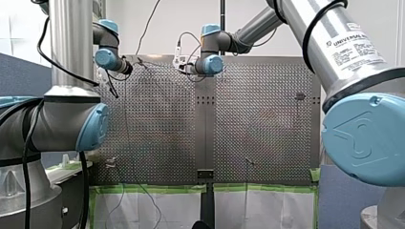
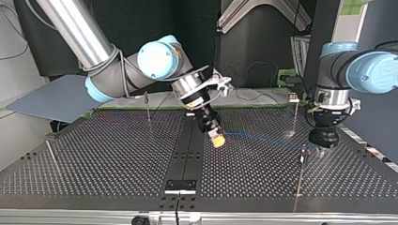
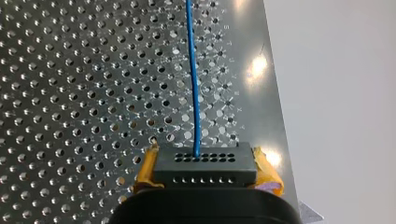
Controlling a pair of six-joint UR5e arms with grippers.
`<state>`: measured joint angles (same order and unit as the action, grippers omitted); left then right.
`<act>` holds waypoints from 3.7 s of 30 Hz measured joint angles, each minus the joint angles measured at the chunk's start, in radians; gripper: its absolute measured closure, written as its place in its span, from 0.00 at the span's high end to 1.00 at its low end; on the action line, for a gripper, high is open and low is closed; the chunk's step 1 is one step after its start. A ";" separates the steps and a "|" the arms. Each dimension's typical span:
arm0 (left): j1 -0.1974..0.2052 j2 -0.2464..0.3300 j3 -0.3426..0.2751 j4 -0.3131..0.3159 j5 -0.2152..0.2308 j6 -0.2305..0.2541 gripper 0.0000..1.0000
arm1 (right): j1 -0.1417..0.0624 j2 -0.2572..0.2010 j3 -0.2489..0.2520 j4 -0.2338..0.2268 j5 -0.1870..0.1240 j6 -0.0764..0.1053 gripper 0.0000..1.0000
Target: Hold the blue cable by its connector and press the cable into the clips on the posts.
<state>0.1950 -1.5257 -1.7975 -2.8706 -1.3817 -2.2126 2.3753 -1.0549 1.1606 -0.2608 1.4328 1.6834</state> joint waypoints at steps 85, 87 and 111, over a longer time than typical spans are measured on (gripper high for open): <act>0.033 -0.101 0.100 0.083 0.079 -0.112 0.01 | -0.077 0.099 -0.143 -0.016 -0.006 0.030 0.00; 0.034 -0.101 0.100 0.084 0.079 -0.109 0.01 | -0.077 0.099 -0.144 -0.015 -0.006 0.030 0.00; 0.036 -0.100 0.100 0.005 0.018 -0.013 1.00 | -0.072 0.099 -0.144 -0.004 -0.008 0.030 0.00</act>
<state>0.2313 -1.6258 -1.6977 -2.8653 -1.3638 -2.2254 2.3038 -0.9557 1.0164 -0.2649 1.4252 1.7137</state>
